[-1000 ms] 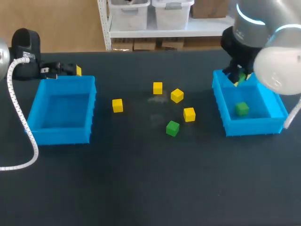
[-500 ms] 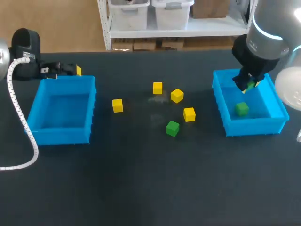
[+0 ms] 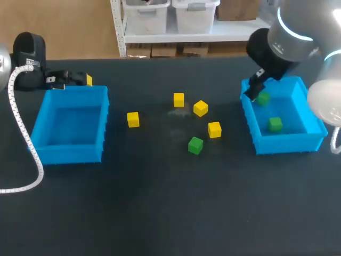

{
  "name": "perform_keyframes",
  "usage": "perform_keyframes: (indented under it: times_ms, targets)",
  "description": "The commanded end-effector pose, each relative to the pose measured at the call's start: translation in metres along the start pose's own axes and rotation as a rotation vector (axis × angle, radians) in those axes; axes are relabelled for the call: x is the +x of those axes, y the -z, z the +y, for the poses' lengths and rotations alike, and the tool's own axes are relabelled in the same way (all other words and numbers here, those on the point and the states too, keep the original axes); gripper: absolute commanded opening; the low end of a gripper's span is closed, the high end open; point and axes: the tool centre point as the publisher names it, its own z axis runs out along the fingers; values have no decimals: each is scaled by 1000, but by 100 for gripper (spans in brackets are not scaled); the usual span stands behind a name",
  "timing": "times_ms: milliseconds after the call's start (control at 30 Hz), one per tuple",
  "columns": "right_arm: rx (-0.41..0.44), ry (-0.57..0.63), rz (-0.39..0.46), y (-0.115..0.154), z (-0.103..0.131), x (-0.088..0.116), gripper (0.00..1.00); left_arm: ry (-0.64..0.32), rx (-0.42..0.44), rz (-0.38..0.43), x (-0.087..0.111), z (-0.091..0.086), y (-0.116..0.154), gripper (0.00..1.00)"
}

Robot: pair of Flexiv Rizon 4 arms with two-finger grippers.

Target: Put the green cubes in the right bin and the yellow cubes in the left bin.

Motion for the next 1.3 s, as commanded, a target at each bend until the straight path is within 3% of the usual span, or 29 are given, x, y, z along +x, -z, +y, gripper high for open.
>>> perform_keyframes:
  times_ms: [33, 367, 767, 1300]
  targets:
    - [-27, 62, 18, 7, 14, -16, 100, -2, 9, -5, 1, 2, 0, 100]
    - [-71, 220, 6, 19, 66, -42, 100, -2, 9, -5, 1, 2, 0, 100]
    - [-158, 368, 47, -2, 137, -45, 100, -2, 9, -5, 1, 2, 0, 100]
    - [-223, 441, 128, -41, 171, -26, 100, -2, 9, -5, 1, 2, 0, 100]
